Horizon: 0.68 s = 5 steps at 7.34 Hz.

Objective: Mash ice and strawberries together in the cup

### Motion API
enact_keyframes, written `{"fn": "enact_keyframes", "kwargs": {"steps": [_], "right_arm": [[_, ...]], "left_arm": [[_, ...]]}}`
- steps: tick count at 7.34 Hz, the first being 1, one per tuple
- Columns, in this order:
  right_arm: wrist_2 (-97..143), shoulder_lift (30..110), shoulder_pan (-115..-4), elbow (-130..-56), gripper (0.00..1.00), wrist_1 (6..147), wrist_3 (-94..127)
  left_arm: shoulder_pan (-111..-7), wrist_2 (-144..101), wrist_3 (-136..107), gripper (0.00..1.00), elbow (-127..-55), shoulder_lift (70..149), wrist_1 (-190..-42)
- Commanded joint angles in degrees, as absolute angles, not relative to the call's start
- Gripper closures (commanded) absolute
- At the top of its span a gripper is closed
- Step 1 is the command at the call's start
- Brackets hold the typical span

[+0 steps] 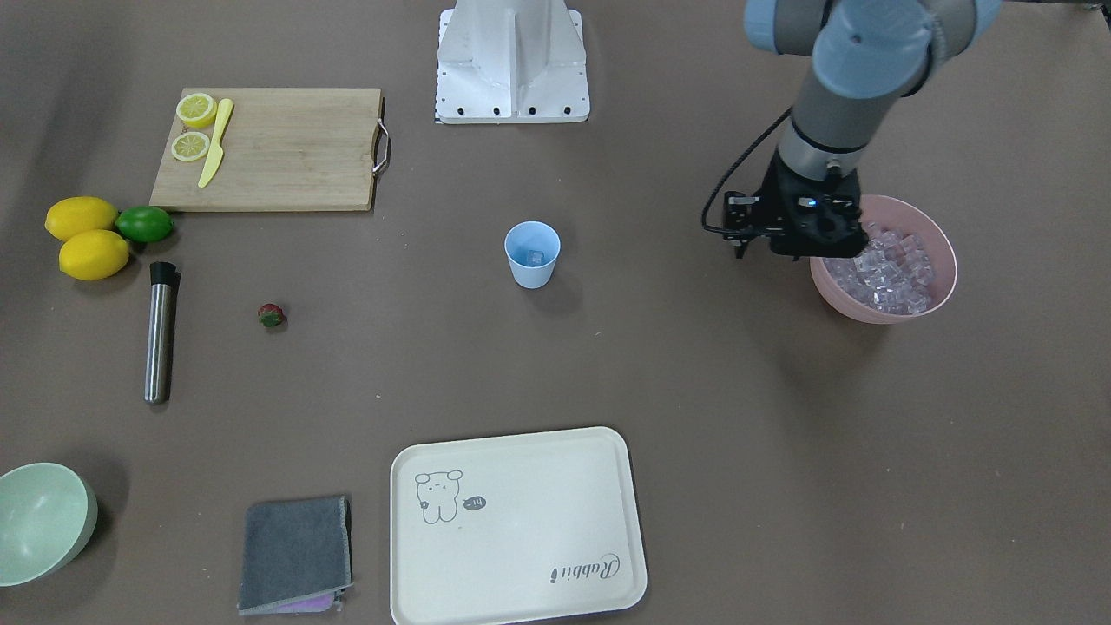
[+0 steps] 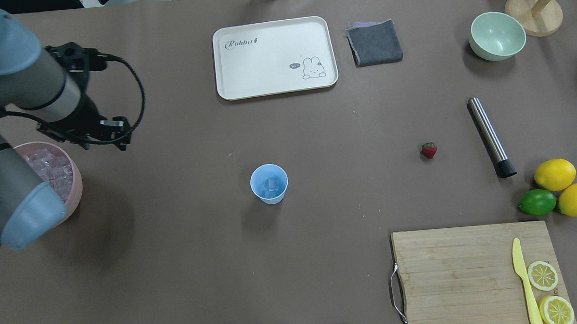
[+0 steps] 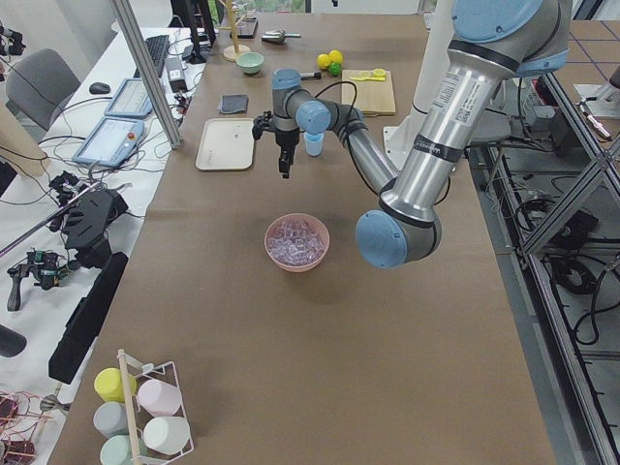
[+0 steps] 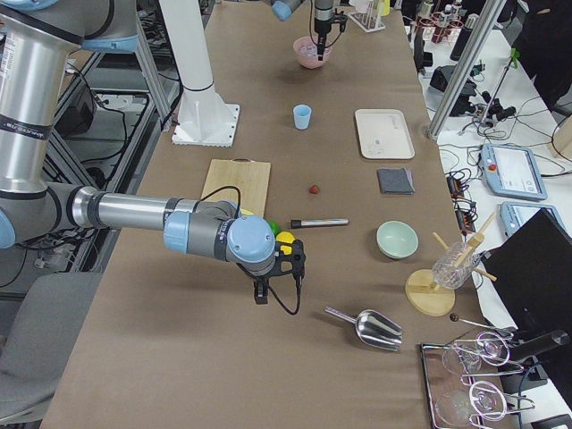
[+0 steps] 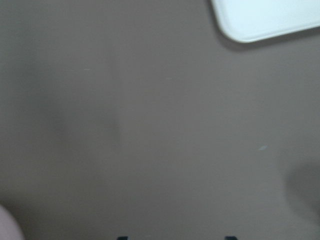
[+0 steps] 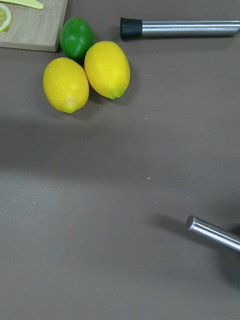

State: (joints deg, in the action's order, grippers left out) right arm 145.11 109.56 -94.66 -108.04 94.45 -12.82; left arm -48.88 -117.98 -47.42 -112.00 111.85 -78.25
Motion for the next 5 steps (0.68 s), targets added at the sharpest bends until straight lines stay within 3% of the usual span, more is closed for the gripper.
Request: {"fn": "enact_keyframes", "kwargs": {"steps": [1, 5], "right_arm": [[145.1, 109.5, -94.7, -108.1, 0.0, 94.4, -12.8], [145.1, 109.3, -94.7, -108.6, 0.0, 94.2, -12.8]], "left_arm": [[-52.1, -120.5, -59.1, 0.28, -115.4, 101.7, -82.3], [-51.4, -118.9, -87.5, 0.32, -113.8, 99.1, -86.2]]}}
